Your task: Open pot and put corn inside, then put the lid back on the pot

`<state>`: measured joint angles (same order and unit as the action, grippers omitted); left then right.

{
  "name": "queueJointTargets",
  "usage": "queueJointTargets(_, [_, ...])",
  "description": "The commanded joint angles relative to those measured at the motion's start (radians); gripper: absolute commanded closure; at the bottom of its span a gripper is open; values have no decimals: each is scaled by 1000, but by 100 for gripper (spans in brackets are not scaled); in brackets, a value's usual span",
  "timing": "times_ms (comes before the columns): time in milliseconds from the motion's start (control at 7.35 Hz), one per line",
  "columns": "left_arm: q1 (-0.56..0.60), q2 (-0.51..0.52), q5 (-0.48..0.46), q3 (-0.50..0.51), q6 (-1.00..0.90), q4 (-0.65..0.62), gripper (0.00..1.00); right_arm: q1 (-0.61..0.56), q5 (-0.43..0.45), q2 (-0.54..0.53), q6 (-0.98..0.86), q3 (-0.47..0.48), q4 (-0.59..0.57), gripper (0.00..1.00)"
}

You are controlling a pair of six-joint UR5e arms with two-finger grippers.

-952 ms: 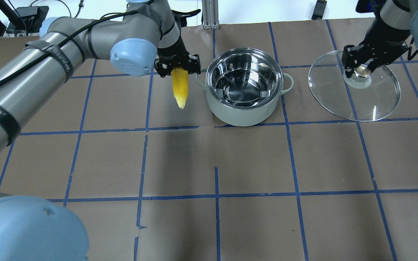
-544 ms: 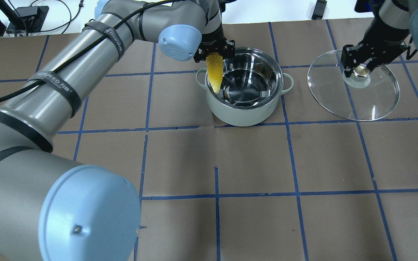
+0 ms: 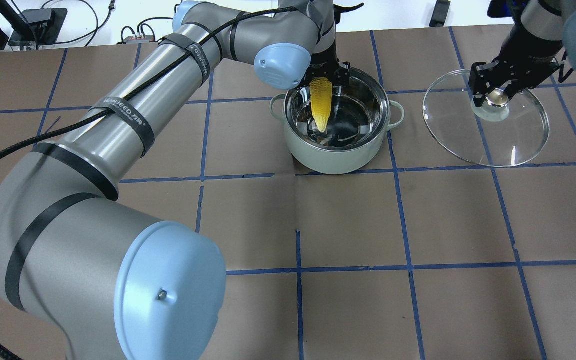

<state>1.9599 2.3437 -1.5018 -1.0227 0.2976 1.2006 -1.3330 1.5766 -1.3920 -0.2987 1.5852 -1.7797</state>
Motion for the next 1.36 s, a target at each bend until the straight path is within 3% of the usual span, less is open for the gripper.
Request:
queueJointTargets(0, [8,22,-5,4,34,-9,0,0,-19,1,1,7,-6,57])
queueJointTargets(680, [-7,-47,-8,-2,18,2,0,-8,-20,-5,38,3,-6,57])
queueJointTargets(952, [-68,-108,-18,-25,14,39,0,-140,-10,-5,186,-11,-23,57])
queueJointTargets(1224, [-155,-220,-46,-106,-82,161,0,-242,-6,23,291,-68,-26,57])
